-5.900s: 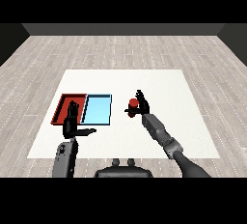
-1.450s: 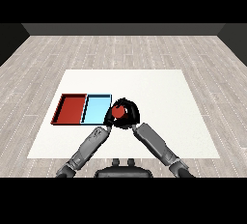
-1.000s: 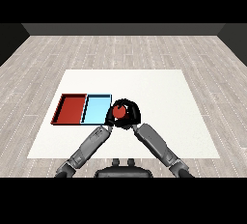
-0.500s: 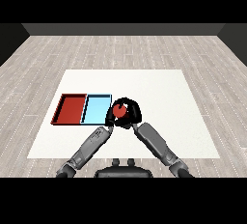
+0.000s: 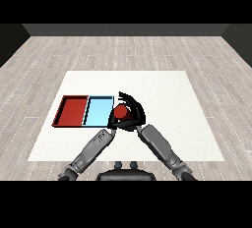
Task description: Pick the red can and put it in the red box
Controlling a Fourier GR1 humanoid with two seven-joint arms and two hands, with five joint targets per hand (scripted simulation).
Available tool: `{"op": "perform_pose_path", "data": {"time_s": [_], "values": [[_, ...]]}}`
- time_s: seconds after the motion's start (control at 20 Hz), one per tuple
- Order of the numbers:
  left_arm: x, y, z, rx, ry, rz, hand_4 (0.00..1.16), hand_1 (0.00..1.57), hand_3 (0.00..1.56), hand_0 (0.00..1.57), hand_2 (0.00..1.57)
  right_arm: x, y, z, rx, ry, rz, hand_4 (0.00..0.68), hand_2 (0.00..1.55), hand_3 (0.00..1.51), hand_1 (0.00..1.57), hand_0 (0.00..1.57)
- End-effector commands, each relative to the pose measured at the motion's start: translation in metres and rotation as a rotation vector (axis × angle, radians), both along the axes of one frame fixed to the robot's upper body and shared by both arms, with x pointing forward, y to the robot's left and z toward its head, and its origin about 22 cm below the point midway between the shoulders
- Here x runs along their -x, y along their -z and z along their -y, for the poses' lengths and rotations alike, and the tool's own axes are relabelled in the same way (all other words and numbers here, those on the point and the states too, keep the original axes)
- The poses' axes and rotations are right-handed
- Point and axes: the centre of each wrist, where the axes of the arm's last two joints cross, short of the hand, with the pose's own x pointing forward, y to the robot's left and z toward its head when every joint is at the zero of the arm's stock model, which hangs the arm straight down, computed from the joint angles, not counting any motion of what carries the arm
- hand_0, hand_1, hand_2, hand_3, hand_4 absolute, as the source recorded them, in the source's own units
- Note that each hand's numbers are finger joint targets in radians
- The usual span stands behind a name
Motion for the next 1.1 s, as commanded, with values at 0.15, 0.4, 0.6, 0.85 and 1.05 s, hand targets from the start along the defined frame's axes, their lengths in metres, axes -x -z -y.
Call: {"op": "perform_pose_path", "data": {"time_s": [0.15,0.4,0.6,0.85,1.05], "values": [[-0.011,-0.013,0.008,-0.011,0.011,0.012,1.15,1.57,1.48,1.57,1.57,-0.006,0.023,0.019,0.041,0.019,0.026,0.000,0.00,0.00,0.00,0.00],[-0.010,0.009,0.001,-0.007,-0.012,-0.023,1.14,1.57,1.48,1.57,1.57,-0.018,-0.018,0.027,0.029,0.099,0.062,0.000,0.00,0.00,0.00,0.00],[-0.001,0.029,-0.017,0.035,-0.004,-0.043,1.13,1.57,1.49,1.57,1.57,0.003,-0.064,0.044,-0.013,0.142,0.134,0.000,0.00,0.00,0.00,0.00],[0.000,0.008,-0.024,0.015,-0.047,-0.040,1.12,1.57,1.45,1.57,1.55,0.010,-0.072,0.087,-0.019,0.224,0.168,0.000,0.00,0.00,0.00,0.00],[-0.011,0.003,-0.049,-0.024,-0.087,0.002,1.13,1.57,1.46,1.57,1.57,0.025,-0.060,0.121,-0.059,0.288,0.126,0.000,0.00,0.00,0.00,0.00]]}}
